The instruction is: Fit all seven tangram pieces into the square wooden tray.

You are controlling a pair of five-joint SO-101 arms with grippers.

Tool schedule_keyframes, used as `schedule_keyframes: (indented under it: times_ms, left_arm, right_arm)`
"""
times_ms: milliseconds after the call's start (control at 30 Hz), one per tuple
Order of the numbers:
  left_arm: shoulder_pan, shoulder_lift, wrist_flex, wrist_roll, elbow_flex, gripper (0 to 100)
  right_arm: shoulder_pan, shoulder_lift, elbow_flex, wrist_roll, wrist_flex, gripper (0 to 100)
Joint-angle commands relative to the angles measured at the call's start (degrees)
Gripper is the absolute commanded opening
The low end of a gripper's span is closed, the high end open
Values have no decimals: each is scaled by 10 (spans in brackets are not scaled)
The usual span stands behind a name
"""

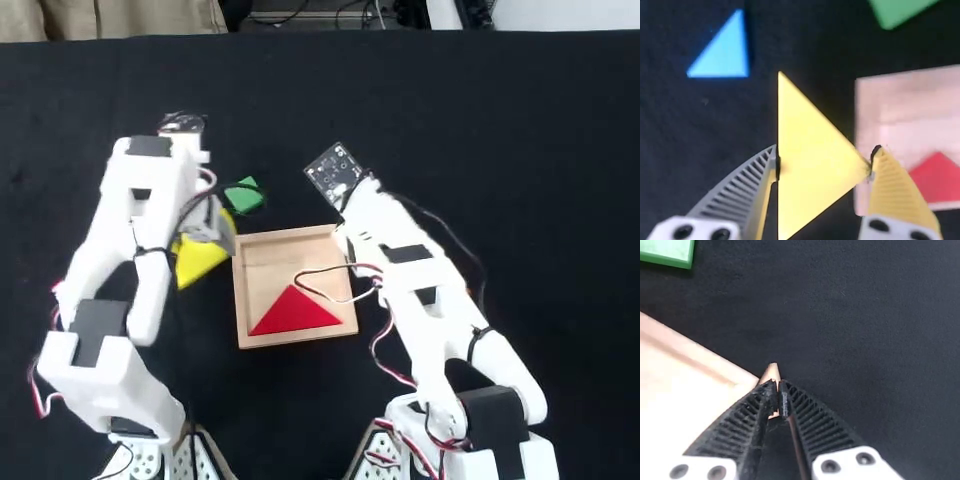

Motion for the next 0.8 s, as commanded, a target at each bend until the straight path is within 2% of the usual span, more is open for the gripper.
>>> schedule_keyframes:
  times_ms: [0, 133, 267, 533, 767]
  left_arm:
    - [80, -63, -9, 61, 11, 235]
    - [136, -74, -90, 141, 67, 235]
    - [153, -70, -161, 225, 104, 238]
    - [182, -71, -247, 272, 167, 238]
    - [183, -71, -257, 271, 186, 238]
  right_arm:
    - [28, -5, -16, -2, -39, 11]
    - [40, -6, 1, -3, -70, 11]
    - [69, -5, 3, -3, -78, 11]
    - [92, -1, 6, -50, -99, 11]
    - [91, -1, 26, -50, -136, 11]
